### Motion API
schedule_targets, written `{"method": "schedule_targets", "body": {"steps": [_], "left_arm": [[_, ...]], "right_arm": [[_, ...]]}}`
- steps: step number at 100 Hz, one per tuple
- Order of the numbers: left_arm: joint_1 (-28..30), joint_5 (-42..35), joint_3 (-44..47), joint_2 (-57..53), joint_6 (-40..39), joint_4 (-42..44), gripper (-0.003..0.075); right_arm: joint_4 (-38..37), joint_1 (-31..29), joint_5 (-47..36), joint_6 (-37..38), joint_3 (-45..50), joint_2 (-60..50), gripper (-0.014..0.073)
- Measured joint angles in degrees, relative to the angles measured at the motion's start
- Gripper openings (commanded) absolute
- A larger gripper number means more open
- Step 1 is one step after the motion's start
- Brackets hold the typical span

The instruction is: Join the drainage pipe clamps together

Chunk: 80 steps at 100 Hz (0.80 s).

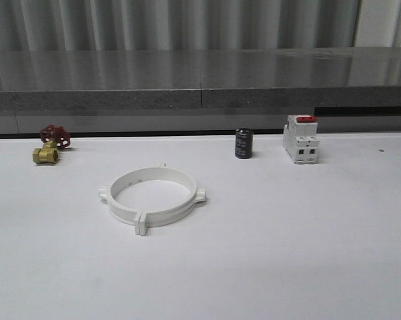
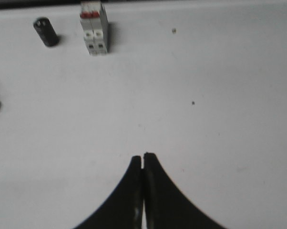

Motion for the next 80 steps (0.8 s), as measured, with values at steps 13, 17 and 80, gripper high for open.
{"method": "schedule_targets", "body": {"steps": [13,17,80], "left_arm": [[0.0,0.0,0.0,0.0,0.0,0.0,-0.0021],[0.0,0.0,0.0,0.0,0.0,0.0,-0.0020],[0.0,0.0,0.0,0.0,0.0,0.0,-0.0021]], "right_arm": [[0.3,0.0,-10.3,-1.6,6.4,-6.2,-0.0066],[0.7,0.0,-12.8,-1.9,8.9,-8.4,-0.0066],[4.6,-6.3,-27.6,-4.8,34.7,-35.6,-0.0066]]}}
